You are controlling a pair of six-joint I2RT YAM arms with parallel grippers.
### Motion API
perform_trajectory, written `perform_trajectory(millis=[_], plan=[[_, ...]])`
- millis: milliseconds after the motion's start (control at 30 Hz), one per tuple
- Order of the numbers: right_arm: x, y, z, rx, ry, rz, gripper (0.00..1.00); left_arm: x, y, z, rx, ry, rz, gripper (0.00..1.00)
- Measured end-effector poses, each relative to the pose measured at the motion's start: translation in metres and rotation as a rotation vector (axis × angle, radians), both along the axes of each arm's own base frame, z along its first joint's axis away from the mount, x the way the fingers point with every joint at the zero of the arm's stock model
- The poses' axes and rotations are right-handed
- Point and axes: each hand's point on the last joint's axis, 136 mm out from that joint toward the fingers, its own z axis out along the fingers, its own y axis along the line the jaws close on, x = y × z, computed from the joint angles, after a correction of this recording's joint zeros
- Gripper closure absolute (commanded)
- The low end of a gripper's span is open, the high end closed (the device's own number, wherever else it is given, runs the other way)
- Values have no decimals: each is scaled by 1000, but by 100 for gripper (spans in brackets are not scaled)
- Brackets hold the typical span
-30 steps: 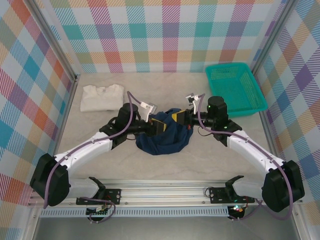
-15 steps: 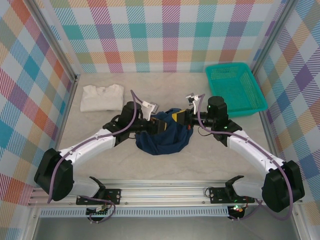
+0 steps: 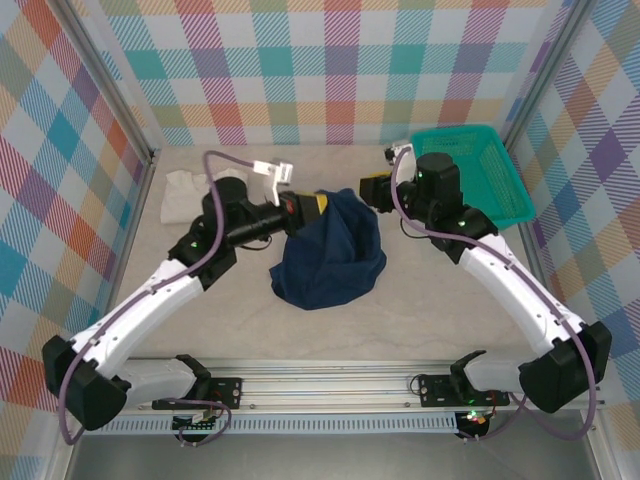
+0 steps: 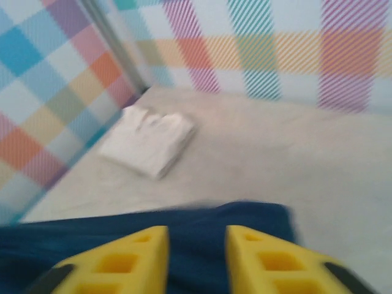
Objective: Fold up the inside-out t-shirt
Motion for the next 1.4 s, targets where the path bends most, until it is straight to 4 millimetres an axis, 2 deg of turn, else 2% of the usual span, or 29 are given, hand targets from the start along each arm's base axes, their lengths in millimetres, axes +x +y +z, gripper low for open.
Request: perform_trajectory(millis=[67, 133, 200, 267, 367, 400, 467, 500, 600, 633, 667, 700, 800, 867, 967, 1100, 1133, 1200, 1300, 1400], plan=[[-9, 1, 3, -29, -43, 5, 49, 4, 7, 23, -46, -8, 53, 100], [-30, 7, -8, -44, -63, 56, 45, 10, 13, 34, -71, -1, 106, 100], [-56, 19, -31, -69, -63, 140, 31, 17, 17, 34, -75, 28, 152, 100], [-80, 37, -56, -102, -49, 227, 23, 25, 17, 28, -64, 61, 182, 100], [-104, 61, -96, -147, -6, 326, 21, 34, 17, 18, -41, 104, 217, 100], [-105, 63, -111, -164, 14, 334, 21, 36, 18, 15, -33, 113, 226, 100], [-101, 64, -134, -200, 43, 320, 27, 37, 19, 14, -24, 121, 238, 100], [-96, 64, -145, -224, 55, 307, 36, 37, 20, 14, -22, 122, 244, 100], [-80, 59, -162, -275, 63, 251, 74, 39, 25, 15, -14, 120, 274, 100], [-76, 55, -163, -283, 64, 232, 89, 40, 28, 15, -9, 117, 287, 100], [-71, 50, -164, -285, 67, 210, 100, 40, 30, 16, -4, 113, 299, 100], [-64, 44, -162, -285, 65, 180, 100, 39, 33, 17, 4, 107, 310, 100], [-38, 19, -142, -272, 47, 73, 100, 37, 39, 29, 12, 73, 329, 100], [-22, 4, -111, -255, 5, 10, 100, 36, 41, 44, 7, 37, 329, 100], [-8, -16, -45, -228, -111, -71, 100, 28, 46, 67, -4, -33, 324, 100], [-11, -34, 57, -200, -308, -121, 100, 13, 57, 99, -21, -134, 323, 100], [-15, -37, 78, -196, -350, -130, 100, 9, 61, 107, -26, -159, 327, 100], [-21, -43, 106, -197, -406, -142, 100, 2, 68, 120, -34, -201, 339, 100], [-27, -50, 131, -209, -452, -157, 100, -6, 80, 135, -39, -252, 369, 100], [-26, -52, 134, -241, -450, -161, 98, -7, 85, 142, -36, -276, 388, 100]])
